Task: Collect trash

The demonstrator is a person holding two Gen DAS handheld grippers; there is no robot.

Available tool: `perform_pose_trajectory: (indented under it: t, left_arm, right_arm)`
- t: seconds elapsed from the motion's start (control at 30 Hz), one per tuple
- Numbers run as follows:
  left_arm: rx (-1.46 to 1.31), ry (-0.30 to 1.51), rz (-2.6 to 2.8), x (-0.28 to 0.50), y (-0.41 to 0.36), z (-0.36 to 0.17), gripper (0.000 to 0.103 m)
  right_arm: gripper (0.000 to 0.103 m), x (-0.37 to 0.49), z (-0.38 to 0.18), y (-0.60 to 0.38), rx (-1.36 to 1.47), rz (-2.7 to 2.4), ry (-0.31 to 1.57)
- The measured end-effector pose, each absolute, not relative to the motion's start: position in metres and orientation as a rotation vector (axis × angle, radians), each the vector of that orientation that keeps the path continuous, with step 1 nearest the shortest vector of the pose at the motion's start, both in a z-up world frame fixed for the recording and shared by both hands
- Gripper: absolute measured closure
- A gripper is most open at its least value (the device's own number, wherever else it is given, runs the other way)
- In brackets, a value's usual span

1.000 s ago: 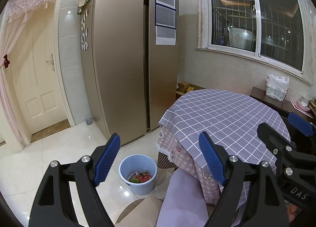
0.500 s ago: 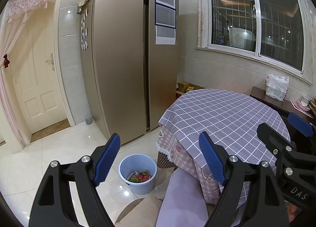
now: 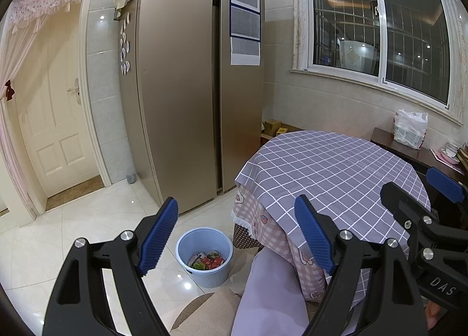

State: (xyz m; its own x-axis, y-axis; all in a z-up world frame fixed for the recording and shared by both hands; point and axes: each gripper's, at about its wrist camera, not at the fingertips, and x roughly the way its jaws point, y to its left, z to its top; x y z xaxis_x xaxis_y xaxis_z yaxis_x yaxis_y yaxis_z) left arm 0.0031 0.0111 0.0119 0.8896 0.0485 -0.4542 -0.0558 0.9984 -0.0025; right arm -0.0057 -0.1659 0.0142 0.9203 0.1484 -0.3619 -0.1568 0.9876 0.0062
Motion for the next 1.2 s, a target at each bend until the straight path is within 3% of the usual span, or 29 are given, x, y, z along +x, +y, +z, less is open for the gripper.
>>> perform_pose_trajectory:
  t: [1.2]
  left_arm:
    - [-0.033, 0.513, 0.044, 0.013, 0.008, 0.001, 0.023]
  right_arm:
    - [0.010, 0.004, 0.011, -0.164, -0.029, 0.155, 0.406]
